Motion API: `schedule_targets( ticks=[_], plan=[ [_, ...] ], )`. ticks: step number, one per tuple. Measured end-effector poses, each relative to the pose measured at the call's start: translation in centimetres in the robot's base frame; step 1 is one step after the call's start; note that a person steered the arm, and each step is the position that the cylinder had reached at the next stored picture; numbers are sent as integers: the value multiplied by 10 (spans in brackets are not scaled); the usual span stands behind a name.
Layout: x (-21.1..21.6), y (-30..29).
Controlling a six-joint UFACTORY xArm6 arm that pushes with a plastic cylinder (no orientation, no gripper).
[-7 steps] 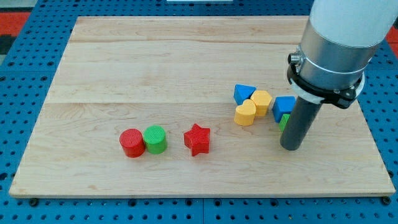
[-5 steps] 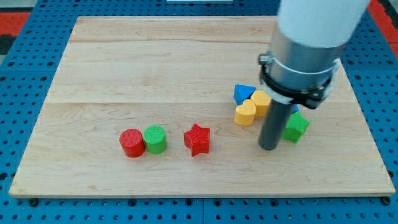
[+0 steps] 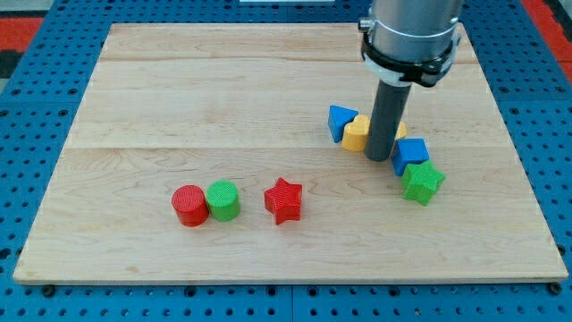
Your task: Push the yellow heart into blue traingle
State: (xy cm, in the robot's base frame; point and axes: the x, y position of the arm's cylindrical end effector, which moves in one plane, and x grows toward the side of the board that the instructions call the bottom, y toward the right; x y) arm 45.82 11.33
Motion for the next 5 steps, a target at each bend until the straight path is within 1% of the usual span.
schedule_targets(
  ticks=[3, 4, 5],
  plan=[
    [-16, 5],
    [-17, -13],
    [-21, -50]
  ],
)
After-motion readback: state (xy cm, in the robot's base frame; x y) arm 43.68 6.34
